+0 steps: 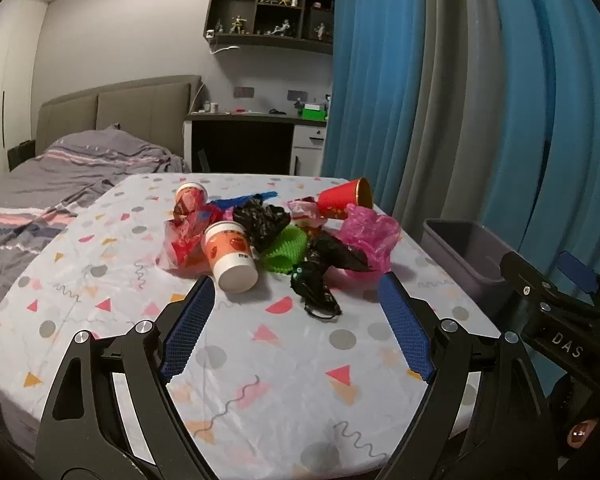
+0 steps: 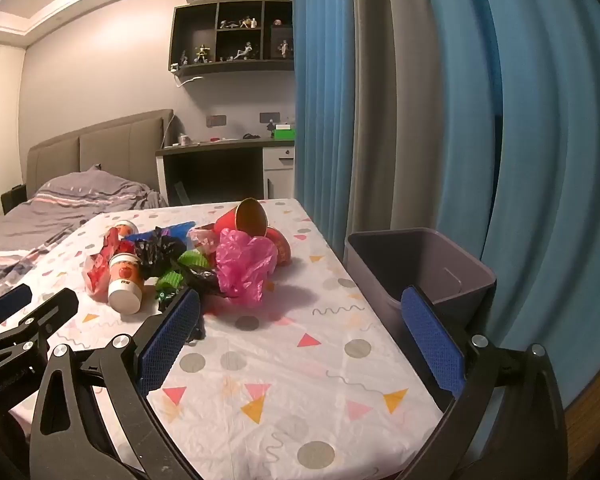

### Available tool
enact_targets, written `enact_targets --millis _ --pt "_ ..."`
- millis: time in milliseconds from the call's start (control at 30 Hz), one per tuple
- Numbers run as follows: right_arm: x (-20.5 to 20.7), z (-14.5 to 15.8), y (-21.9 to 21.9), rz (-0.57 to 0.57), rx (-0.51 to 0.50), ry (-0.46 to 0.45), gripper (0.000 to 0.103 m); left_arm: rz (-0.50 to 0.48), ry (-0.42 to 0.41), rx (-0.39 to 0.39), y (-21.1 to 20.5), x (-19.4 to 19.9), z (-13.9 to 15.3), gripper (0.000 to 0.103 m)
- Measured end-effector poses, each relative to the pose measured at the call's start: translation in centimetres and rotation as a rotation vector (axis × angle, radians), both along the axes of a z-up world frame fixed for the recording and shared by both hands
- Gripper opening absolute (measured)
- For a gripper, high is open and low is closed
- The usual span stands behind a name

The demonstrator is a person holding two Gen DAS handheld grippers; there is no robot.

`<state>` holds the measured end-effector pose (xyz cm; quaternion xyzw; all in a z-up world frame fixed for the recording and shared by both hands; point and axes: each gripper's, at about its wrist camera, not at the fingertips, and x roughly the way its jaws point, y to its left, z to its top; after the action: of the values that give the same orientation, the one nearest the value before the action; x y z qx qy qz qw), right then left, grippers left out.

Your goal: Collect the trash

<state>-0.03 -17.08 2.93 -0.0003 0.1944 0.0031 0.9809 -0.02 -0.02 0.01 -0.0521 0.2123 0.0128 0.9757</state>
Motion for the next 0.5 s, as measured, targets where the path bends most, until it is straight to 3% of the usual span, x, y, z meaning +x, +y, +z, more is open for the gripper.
enact_targets --millis 500 --pt "-0.19 0.12 -0.13 0.002 0.005 -0.007 0.098 0.001 0.000 0.000 0.01 0.00 0.00 0.083"
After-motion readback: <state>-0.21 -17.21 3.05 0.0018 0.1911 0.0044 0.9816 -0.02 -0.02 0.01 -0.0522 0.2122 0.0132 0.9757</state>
